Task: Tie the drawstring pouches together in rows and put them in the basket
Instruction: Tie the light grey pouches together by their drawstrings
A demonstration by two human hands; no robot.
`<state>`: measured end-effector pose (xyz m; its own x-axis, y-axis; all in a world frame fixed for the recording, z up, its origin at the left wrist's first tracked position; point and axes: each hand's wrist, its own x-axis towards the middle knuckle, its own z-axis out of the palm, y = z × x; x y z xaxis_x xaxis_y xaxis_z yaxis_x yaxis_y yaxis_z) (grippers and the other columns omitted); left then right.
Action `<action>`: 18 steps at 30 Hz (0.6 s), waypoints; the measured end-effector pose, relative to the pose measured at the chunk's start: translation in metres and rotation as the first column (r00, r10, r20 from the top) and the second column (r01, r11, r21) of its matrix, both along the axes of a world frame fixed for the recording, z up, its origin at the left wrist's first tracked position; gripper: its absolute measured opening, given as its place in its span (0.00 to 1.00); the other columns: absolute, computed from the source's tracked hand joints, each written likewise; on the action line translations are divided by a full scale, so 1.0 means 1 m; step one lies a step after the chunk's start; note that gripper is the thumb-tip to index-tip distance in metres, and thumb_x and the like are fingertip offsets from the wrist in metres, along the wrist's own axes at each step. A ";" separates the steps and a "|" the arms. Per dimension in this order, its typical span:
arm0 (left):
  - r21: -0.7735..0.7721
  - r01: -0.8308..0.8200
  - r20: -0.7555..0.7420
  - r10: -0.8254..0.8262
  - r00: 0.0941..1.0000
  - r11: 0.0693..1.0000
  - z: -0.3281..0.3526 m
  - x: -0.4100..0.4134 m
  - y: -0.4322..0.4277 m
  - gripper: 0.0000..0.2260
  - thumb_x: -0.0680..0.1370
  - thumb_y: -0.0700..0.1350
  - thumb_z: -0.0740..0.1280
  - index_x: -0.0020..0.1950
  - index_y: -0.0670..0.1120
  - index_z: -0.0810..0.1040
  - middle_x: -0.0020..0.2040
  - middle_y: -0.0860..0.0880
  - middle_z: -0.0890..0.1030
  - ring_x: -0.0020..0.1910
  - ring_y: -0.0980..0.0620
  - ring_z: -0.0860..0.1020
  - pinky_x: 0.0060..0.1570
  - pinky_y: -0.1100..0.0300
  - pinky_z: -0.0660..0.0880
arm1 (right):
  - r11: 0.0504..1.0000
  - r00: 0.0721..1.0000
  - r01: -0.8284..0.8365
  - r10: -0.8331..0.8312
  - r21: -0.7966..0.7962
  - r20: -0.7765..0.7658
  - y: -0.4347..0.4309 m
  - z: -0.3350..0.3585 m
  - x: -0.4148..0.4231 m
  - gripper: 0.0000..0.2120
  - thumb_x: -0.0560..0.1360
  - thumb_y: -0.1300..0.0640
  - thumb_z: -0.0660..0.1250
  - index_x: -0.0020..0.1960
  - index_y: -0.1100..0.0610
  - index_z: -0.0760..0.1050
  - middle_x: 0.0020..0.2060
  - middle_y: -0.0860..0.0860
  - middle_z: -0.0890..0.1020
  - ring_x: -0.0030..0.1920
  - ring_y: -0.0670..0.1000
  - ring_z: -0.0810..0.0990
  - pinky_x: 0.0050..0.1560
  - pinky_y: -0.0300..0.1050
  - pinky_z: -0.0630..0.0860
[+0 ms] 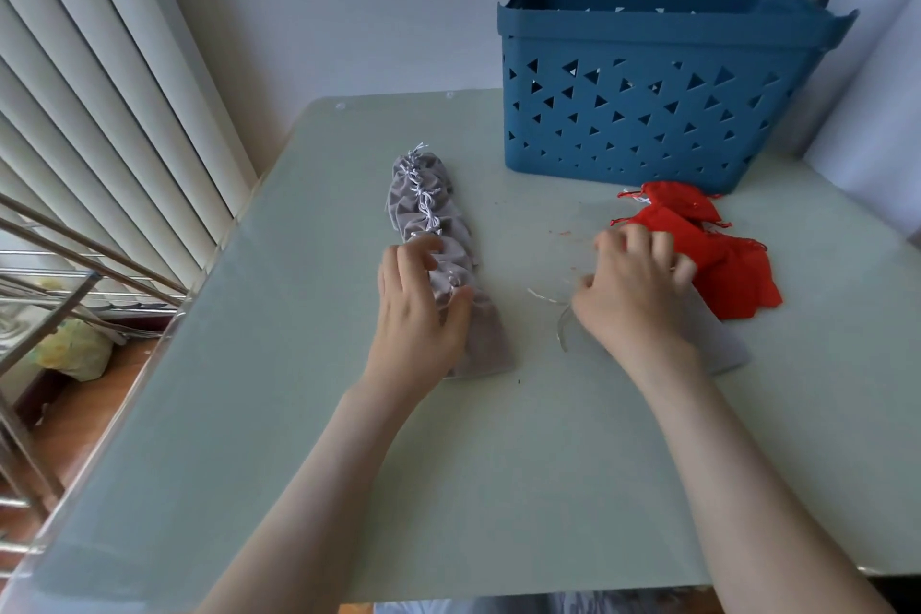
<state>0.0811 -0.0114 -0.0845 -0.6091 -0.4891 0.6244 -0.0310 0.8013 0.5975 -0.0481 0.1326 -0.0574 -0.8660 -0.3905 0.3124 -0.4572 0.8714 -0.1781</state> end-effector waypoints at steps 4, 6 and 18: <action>0.062 -0.013 -0.037 0.015 0.999 0.998 0.001 0.001 0.002 0.15 0.72 0.37 0.65 0.57 0.38 0.69 0.48 0.50 0.68 0.46 0.56 0.67 0.48 0.68 0.65 | 0.988 0.979 -0.035 0.004 0.148 0.205 0.001 -0.005 0.001 0.15 0.76 0.62 0.59 0.63 0.61 0.68 0.63 0.58 0.67 0.64 0.60 0.66 0.64 0.55 0.63; 0.076 -0.025 -0.026 0.027 0.999 0.997 0.002 0.001 0.001 0.13 0.73 0.36 0.66 0.56 0.41 0.69 0.45 0.50 0.70 0.44 0.55 0.68 0.45 0.71 0.65 | 0.995 0.973 -0.055 0.035 0.082 0.229 0.001 -0.001 0.003 0.15 0.76 0.66 0.60 0.62 0.64 0.67 0.63 0.59 0.66 0.62 0.61 0.70 0.60 0.51 0.66; 0.385 0.086 0.087 -0.129 0.988 0.919 0.012 0.000 0.013 0.04 0.78 0.42 0.66 0.50 0.42 0.75 0.43 0.51 0.80 0.36 0.62 0.74 0.39 0.73 0.68 | 0.961 0.997 -0.014 0.033 -0.276 0.064 0.005 0.004 0.000 0.17 0.73 0.72 0.56 0.59 0.60 0.68 0.68 0.54 0.63 0.52 0.63 0.78 0.43 0.55 0.72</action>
<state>0.0811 0.0018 -0.0722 -0.7249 -0.6035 0.3321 -0.0388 0.5171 0.8550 -0.0485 0.1373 -0.0533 -0.8802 -0.3182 0.3522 -0.4559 0.7733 -0.4407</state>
